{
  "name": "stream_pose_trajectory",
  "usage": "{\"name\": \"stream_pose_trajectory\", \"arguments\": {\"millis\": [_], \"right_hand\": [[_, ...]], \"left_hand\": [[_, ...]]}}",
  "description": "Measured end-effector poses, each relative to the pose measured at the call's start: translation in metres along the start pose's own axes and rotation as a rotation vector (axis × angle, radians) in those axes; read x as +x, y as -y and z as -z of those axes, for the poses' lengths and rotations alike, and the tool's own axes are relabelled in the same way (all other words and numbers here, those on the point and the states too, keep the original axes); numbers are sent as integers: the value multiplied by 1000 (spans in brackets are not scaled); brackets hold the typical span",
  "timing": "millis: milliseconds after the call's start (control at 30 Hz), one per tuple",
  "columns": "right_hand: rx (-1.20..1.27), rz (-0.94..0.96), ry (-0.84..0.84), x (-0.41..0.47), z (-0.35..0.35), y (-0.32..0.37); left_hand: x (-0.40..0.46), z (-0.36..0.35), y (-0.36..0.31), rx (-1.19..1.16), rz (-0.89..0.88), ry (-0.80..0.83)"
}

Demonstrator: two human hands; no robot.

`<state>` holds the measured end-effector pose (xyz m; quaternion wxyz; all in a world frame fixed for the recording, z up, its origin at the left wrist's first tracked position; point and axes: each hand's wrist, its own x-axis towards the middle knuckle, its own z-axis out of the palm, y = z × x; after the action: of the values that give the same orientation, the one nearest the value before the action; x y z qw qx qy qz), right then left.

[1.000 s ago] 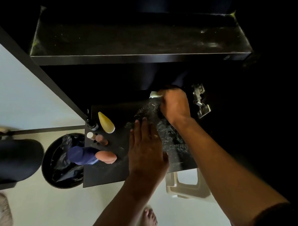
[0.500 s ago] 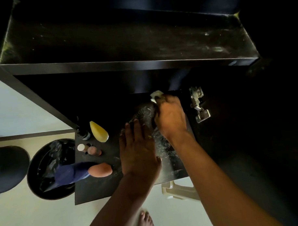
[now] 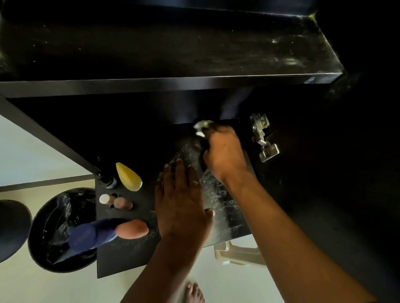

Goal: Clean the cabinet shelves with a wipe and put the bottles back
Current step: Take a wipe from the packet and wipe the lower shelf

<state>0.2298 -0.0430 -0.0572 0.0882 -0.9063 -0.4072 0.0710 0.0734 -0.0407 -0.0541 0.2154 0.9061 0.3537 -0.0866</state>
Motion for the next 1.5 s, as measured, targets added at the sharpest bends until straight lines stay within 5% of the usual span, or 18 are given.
{"name": "stream_pose_trajectory", "arguments": {"millis": [100,300,500,667,900,1233,1500], "right_hand": [[25,180,86,-31,4,7],[-169,-143,-11,-35,10,-11],[-123,-211,-6,15,10,8],[76,167,72,-13,-7,14],[-54,-241,-27,1,5,-24],[149,582,130,22,-34,50],[108,437,171,-12,-5,50]], "left_hand": [[-1,-1,2,-20,0,-23],[0,-1,0,25,-2,-6],[1,-1,1,44,-8,-7],[3,-3,1,9,6,-59],[4,1,3,-14,7,-46],[-54,-35,-7,-136,26,-97],[-68,-39,-5,-146,69,-116]]}}
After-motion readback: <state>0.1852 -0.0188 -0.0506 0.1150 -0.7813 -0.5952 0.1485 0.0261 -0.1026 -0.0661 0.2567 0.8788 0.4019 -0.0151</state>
